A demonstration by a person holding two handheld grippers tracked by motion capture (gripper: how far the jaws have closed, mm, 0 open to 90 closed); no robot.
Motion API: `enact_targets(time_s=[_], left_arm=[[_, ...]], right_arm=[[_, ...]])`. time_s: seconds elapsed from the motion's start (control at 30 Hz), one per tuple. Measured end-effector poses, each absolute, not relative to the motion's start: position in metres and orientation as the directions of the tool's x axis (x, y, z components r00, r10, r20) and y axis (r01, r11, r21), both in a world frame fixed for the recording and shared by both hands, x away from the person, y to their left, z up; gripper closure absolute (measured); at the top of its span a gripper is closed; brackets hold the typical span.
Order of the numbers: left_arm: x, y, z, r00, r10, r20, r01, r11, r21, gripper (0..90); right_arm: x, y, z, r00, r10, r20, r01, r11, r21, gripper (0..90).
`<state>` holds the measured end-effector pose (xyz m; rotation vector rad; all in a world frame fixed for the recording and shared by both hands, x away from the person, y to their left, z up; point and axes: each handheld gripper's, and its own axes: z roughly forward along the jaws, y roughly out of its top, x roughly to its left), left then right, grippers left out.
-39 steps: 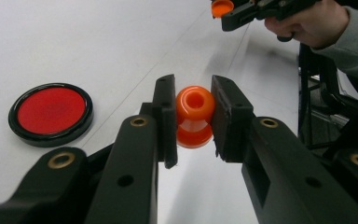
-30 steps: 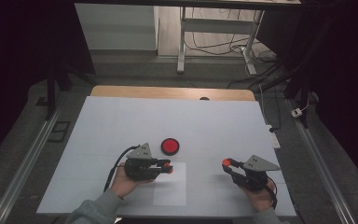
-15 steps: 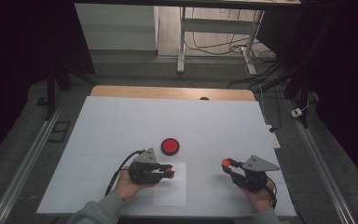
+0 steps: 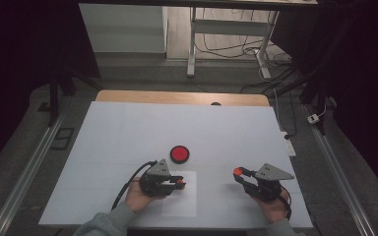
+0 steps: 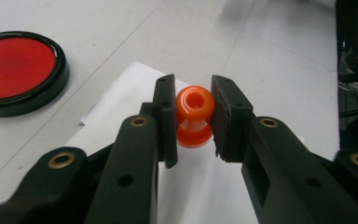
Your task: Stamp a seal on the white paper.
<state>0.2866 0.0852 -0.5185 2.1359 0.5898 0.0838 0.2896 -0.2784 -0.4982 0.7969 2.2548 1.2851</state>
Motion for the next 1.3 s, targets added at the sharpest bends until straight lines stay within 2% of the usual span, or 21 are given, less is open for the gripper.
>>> enact_targets(time_s=[1.2, 1.3], left_arm=[[0.286, 0.078, -0.534, 0.889, 0.449, -0.088, 0.354, -0.554, 0.754, 72.3], [0.283, 0.078, -0.536, 0.893, 0.446, -0.055, 0.326, -0.56, 0.762, 72.5]], right_arm=[[0.29, -0.279, -0.498, -0.745, 0.663, -0.08, 0.27, 0.409, 0.871, 64.7], [0.29, -0.279, -0.498, -0.745, 0.662, -0.08, 0.271, 0.41, 0.871, 64.7]])
